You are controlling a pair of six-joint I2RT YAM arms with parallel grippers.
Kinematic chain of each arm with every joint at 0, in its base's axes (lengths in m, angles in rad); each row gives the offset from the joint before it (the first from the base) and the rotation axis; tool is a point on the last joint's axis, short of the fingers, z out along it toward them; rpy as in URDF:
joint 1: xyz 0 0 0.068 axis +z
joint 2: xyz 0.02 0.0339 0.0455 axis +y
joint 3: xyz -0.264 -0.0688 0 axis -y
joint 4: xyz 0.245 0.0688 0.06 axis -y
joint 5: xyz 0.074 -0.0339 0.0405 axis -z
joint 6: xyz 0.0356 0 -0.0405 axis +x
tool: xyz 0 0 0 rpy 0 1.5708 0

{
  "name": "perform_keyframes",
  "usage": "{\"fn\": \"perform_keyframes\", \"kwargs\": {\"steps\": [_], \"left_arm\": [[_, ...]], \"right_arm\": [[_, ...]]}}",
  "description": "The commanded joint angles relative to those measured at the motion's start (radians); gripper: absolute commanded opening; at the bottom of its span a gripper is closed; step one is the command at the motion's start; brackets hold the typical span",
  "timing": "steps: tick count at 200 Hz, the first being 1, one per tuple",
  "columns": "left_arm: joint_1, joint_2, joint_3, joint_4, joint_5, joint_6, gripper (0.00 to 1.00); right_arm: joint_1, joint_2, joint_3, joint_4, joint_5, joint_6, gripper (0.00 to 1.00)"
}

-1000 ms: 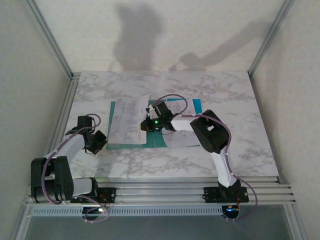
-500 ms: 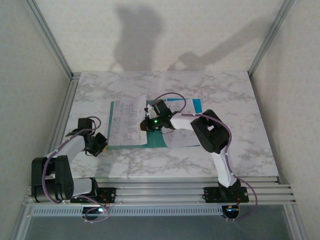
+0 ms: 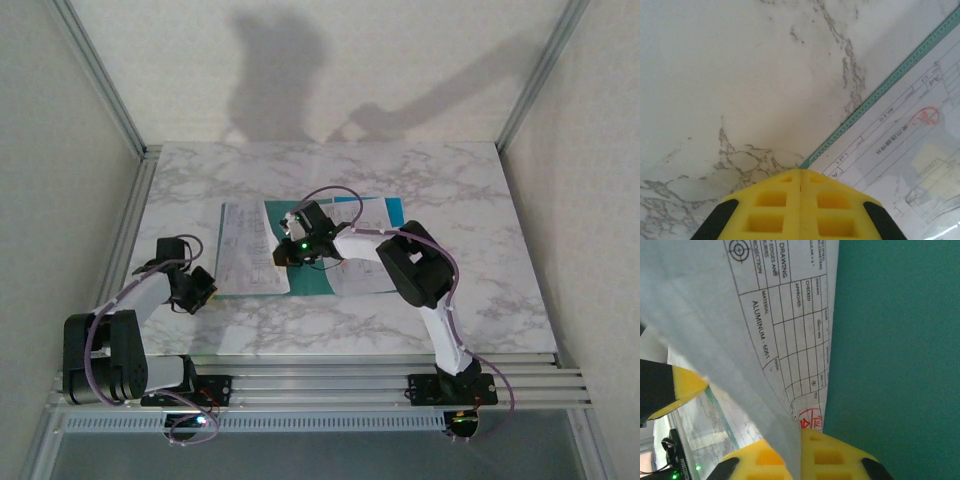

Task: Put the files into the folder

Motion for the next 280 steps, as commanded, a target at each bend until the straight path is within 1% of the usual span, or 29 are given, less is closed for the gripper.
{"fn": "perform_keyframes", "kwargs": {"steps": [1,75,210,263,269,280], "left_arm": [[0.010,-0.022,-0.001,-0.014,-0.020,-0.009,0.00],[0.010,-0.014,0.008,-0.021,-0.025,0.003,0.00],[0.010,-0.020,-0.006,-0.010,-0.020,-0.003,0.00],[0.010,-0.029,0.009,-0.021,-0.028,-0.003,0.00],[0.010,-0.032,0.014,-0.023,-0.031,-0.003,0.00],[0.010,-0.038,0.026,-0.032,-0.037,-0.003,0.00]], "right_arm": [[0.012,0.023,0.021,-0.027,-0.021,-0.014,0.00],[-0.015,-0.005,0.010,-0.089,-0.001,-0.041,0.00],[-0.010,0.059,0.102,-0.167,0.012,-0.007,0.00],[-0.011,0.048,0.094,-0.192,0.024,-0.002,0.00],[-0.010,0.043,0.092,-0.195,0.025,0.001,0.04],[-0.010,0.024,0.083,-0.198,0.035,0.013,0.17]]}}
